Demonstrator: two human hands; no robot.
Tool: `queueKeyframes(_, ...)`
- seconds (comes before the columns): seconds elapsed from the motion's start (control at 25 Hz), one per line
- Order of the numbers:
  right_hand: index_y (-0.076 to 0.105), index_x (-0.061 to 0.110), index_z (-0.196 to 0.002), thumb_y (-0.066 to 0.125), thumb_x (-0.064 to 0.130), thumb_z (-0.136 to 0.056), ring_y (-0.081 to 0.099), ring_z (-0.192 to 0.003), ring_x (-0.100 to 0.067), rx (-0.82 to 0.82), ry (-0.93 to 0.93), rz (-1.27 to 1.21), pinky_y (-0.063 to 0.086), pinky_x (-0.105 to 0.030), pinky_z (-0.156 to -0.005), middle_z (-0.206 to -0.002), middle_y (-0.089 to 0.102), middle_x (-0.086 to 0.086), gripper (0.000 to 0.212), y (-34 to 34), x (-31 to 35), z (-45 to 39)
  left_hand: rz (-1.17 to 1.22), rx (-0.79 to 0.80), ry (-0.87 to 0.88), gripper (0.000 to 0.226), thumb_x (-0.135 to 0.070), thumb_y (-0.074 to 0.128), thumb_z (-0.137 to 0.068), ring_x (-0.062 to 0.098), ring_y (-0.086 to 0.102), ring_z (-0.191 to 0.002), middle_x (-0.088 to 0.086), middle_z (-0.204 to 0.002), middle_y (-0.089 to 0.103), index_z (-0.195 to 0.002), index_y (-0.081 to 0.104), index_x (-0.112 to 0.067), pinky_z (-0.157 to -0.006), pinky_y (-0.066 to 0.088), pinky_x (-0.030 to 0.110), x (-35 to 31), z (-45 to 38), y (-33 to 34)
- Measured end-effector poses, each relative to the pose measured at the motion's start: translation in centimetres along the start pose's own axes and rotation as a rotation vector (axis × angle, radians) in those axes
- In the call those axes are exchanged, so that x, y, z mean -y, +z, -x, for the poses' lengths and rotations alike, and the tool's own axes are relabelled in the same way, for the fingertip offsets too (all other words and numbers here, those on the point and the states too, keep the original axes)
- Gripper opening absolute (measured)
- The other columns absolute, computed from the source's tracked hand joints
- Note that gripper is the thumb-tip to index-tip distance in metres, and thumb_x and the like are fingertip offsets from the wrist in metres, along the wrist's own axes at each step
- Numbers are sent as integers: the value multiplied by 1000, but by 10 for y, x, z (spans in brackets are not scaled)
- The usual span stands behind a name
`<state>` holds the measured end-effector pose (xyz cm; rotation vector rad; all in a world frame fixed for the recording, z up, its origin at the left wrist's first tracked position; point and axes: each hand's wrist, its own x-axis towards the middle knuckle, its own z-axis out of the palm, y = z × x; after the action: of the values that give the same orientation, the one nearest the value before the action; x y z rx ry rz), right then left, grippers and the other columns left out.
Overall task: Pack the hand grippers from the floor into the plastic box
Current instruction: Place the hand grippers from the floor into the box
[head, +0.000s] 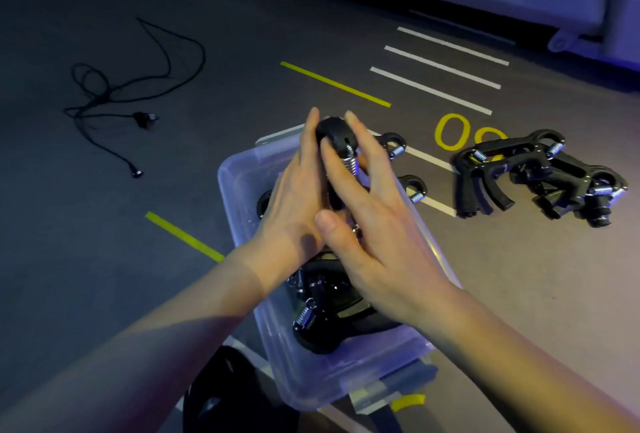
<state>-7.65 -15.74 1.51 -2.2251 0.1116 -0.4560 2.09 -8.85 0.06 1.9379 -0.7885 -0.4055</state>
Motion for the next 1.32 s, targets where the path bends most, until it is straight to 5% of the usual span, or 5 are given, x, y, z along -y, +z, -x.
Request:
queueKeyframes(0.2,43,6,-139,44,42,-94,18,-145,-13,146,-45,-231,22,-27,-115,-156,19,-10,58,8,4,-4,28,-85,116,70,-16,66,-77,-3,60,-74,-20,-82,57,-136,27,-15,-67,49,19,17,14,-21)
queueKeyframes(0.44,62,5,-90,33,33,-91,50,-124,-14,10,184,-421,37,-39,-106,-111,64,-1,40,12,-44,-3,42,-213,71,71,-12,83,-66,-11,57,-72,-12,-90,58,-118,34,-10,-63,38,2,25,11,-26)
queueKeyframes(0.96,51,7,-129,29,35,-91,18,-142,-20,477,52,293,20,-32,-115,-156,10,-2,52,33,-57,-9,-29,-217,-28,95,-22,85,-59,5,58,-95,-9,-116,52,-131,23,-24,-84,48,25,57,15,-36)
queueKeyframes(1.08,56,1,-111,33,31,-90,20,-139,-28,441,48,495,14,-32,-115,-155,16,-9,44,28,-75,-24,-347,-53,-42,122,-26,84,-61,19,20,-138,10,-150,22,-147,-2,-16,-112,20,30,73,19,-40)
queueKeyframes(1.32,52,0,-122,37,33,-98,6,-144,-26,556,94,639,6,-36,-118,-159,2,-4,44,53,-95,-30,-653,62,-93,126,-51,75,-65,22,-23,-140,12,-154,-19,-145,-15,-11,-111,-10,37,89,29,-31)
